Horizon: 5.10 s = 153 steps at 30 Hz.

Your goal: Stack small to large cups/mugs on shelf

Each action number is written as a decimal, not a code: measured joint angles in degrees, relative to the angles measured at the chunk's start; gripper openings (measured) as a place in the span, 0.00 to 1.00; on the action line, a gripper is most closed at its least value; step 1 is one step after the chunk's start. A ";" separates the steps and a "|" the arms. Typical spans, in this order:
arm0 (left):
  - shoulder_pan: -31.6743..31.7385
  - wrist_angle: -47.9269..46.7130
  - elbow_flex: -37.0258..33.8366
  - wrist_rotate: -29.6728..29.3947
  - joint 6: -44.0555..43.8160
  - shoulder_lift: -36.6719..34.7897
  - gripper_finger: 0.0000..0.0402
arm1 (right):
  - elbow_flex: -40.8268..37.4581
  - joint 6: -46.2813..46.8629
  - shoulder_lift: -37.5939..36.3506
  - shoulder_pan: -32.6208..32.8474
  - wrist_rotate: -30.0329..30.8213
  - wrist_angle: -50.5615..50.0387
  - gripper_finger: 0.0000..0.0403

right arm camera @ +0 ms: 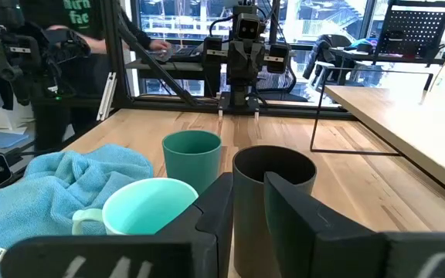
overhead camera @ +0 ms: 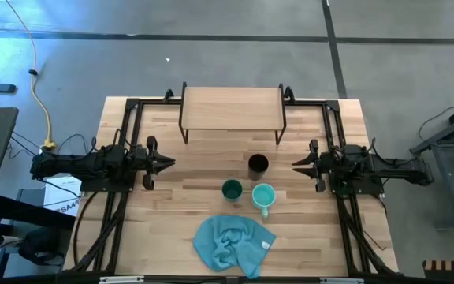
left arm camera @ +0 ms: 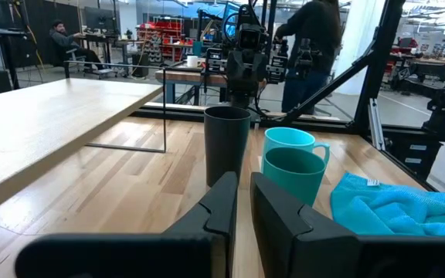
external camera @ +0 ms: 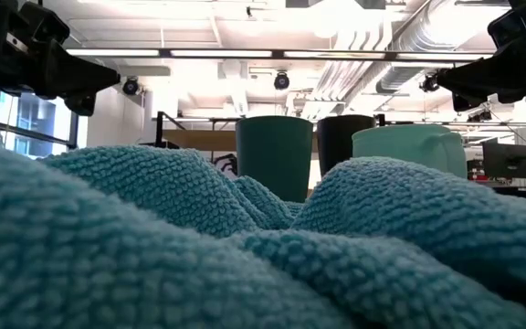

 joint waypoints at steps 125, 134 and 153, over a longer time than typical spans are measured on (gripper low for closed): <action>0.00 16.16 -0.04 3.10 -19.08 -0.02 0.08 | -0.04 -11.62 -0.02 -0.11 1.01 0.26 0.17; 0.00 31.34 -0.02 1.66 -21.17 -0.02 0.08 | -0.13 16.11 -0.02 -0.11 2.73 15.81 0.17; 0.00 32.69 0.02 1.83 -39.99 -0.02 0.08 | 0.00 39.46 -0.02 -0.11 6.78 42.06 0.17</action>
